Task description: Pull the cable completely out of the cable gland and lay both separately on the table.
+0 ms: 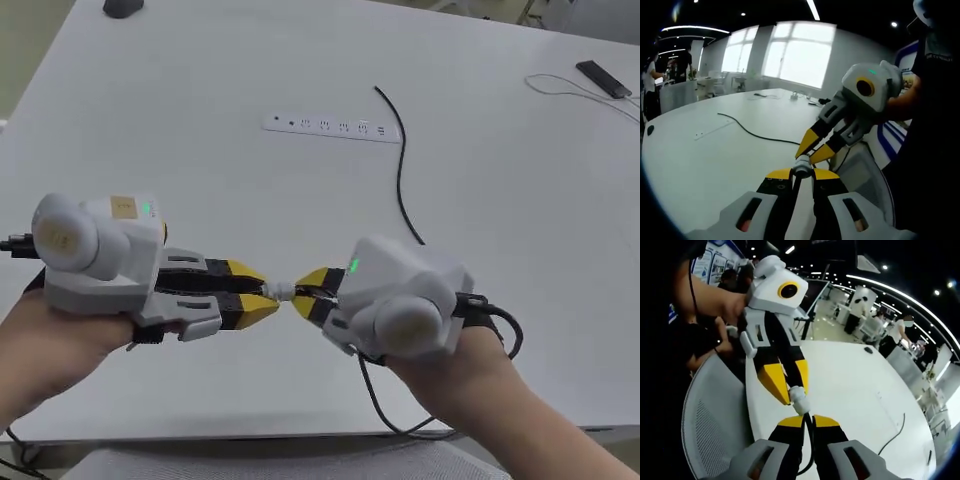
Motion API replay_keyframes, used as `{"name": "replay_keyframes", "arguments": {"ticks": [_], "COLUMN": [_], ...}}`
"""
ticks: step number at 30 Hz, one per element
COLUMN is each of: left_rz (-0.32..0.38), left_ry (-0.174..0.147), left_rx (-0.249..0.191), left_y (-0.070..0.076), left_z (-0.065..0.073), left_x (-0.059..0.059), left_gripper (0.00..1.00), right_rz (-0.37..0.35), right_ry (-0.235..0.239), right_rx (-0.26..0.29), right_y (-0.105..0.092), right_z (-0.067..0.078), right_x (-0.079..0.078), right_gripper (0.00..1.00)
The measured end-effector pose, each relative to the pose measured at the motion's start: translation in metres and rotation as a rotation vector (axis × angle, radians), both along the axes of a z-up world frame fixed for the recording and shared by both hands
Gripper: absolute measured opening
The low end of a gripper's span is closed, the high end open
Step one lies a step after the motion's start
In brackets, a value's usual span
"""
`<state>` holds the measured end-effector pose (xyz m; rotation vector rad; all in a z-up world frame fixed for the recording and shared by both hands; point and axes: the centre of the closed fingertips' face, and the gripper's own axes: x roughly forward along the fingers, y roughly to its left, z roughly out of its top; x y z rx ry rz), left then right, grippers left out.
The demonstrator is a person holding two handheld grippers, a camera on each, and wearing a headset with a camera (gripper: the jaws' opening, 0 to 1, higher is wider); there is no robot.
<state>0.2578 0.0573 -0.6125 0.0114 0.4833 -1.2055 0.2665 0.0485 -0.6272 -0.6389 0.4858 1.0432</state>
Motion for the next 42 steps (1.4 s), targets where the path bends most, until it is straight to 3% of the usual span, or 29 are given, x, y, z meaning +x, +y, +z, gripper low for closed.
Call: {"name": "replay_keyframes", "arguments": {"ticks": [5,10,14,18,24,32,42], "left_rz": [0.006,0.014,0.014,0.019,0.026,0.030,0.024], "left_ry": [-0.008,-0.012,-0.023,-0.030,-0.037,-0.043,-0.047], "left_rx": [-0.004,-0.013,-0.008,-0.009,-0.015,-0.019,-0.024], "left_y": [0.001,0.002,0.002,0.001,0.001,0.001,-0.002], "left_z": [0.002,0.005,0.006,0.007,0.010,0.011,0.012], "left_x": [0.001,0.002,0.002,0.003,0.004,0.005,0.006], "left_gripper": [0.15,0.15,0.15,0.15,0.15,0.15,0.15], "right_rz": [-0.045,-0.134,-0.207,-0.299,-0.396,-0.554,-0.766], "right_ry": [0.024,0.075,0.124,0.194,0.246,0.374,0.605], "right_rx": [0.025,0.069,0.120,0.205,0.263,0.376,0.568], "right_y": [-0.007,-0.021,-0.032,-0.039,-0.049,-0.062,-0.071], "right_z": [-0.001,-0.005,-0.010,-0.014,-0.021,-0.037,-0.058], "right_x": [0.003,0.008,0.012,0.015,0.020,0.022,0.019], "right_gripper": [0.00,0.00,0.01,0.01,0.01,0.01,0.01]}}
